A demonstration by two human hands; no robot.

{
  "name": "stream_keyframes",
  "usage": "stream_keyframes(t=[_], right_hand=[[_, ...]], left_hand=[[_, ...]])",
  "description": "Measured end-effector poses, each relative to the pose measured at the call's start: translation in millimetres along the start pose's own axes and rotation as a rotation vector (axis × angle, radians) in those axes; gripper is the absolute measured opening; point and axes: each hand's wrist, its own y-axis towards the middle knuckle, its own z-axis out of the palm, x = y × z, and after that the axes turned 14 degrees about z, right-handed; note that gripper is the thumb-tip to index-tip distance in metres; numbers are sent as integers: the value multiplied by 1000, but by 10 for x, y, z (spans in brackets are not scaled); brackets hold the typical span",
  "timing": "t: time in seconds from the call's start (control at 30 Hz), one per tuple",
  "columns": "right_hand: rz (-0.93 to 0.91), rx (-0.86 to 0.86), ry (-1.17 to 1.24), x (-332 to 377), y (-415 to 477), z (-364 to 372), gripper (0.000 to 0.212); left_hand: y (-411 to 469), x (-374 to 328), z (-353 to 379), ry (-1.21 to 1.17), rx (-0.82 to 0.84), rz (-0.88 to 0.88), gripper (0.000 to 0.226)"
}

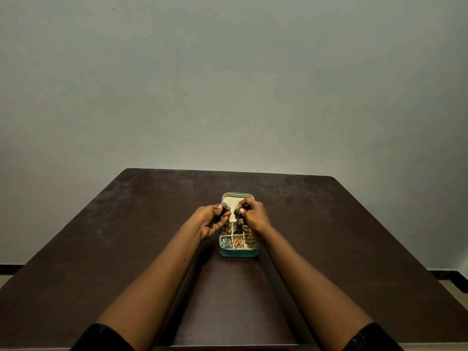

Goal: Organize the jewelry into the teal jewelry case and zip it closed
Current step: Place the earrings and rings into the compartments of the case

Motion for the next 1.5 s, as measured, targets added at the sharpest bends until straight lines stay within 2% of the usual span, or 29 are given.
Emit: stream_keyframes(t=[0.1,0.23,0.43,0.7,0.9,1.1,1.2,1.3,1.4,1.5], right_hand=[[-55,-47,-165,-52,1,12,36],[-170,-129,-443,-101,-26,19,17],[-257,-164,-676,-156,-11,27,19],[-151,-270,-534,-163,-16,-51,21],[-71,-305,-344,-213,8,-131,19],[-61,-310,-323,-247,11,-223,18],[-53,-312,-315,-265,26,-243,19],[-56,-309,-321,-274,45,-259,18],[-60,-307,-322,-290,54,-263,19],[-63,-303,-304,-299,39,-273,19]], left_hand=[[8,20,-7,3,-9,-5,27],[20,19,-17,10,-4,-11,25],[31,33,-12,-21,16,-34,25],[36,82,72,9,44,-58,23],[13,139,176,195,-4,-27,21],[68,202,199,374,-38,42,23],[101,242,153,531,13,106,20],[122,284,103,784,34,237,8],[103,273,98,1022,56,347,12],[67,254,106,1189,95,380,13]])
